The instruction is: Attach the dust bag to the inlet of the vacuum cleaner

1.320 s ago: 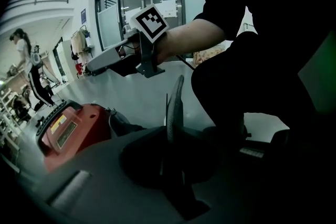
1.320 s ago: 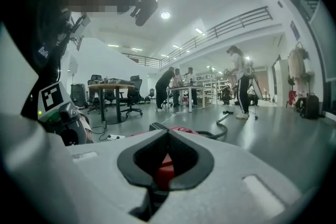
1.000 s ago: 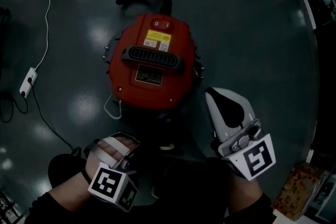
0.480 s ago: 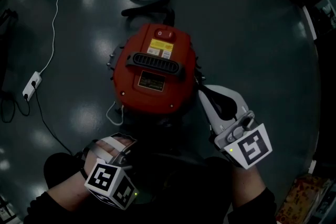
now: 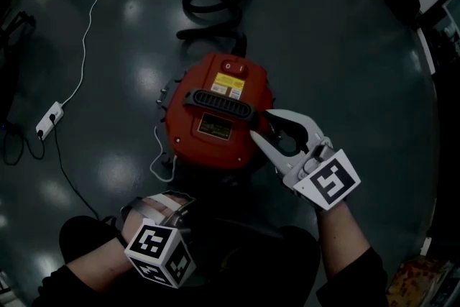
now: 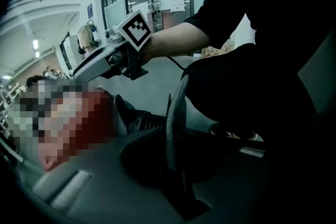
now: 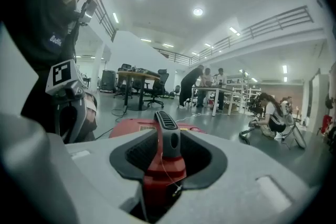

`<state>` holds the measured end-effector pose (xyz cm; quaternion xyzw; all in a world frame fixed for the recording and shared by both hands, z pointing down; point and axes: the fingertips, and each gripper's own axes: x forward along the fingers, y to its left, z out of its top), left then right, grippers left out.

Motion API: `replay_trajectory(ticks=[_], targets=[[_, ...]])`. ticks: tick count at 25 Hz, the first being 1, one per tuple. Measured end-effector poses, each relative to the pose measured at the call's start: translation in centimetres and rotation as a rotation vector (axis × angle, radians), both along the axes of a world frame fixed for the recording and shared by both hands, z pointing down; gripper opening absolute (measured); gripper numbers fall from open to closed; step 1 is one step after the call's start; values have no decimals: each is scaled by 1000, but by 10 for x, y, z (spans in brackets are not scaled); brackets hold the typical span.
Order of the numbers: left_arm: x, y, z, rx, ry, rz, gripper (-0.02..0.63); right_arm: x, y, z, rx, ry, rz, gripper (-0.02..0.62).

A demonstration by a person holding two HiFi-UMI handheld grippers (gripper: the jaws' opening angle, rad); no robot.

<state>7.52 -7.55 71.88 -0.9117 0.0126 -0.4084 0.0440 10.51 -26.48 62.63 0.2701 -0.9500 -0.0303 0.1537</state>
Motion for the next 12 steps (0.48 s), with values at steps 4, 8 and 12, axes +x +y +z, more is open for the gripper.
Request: replay_trajectory(ticks=[4, 8, 12], targets=[[-1, -5, -2, 9, -2, 0, 32, -10, -14, 10, -9, 57, -56, 171], [2, -4, -1, 7, -3, -24, 35, -23, -21, 16, -17, 80, -126, 168], [3, -3, -1, 19, -2, -40, 38, -25, -22, 17, -21, 71, -150, 156]])
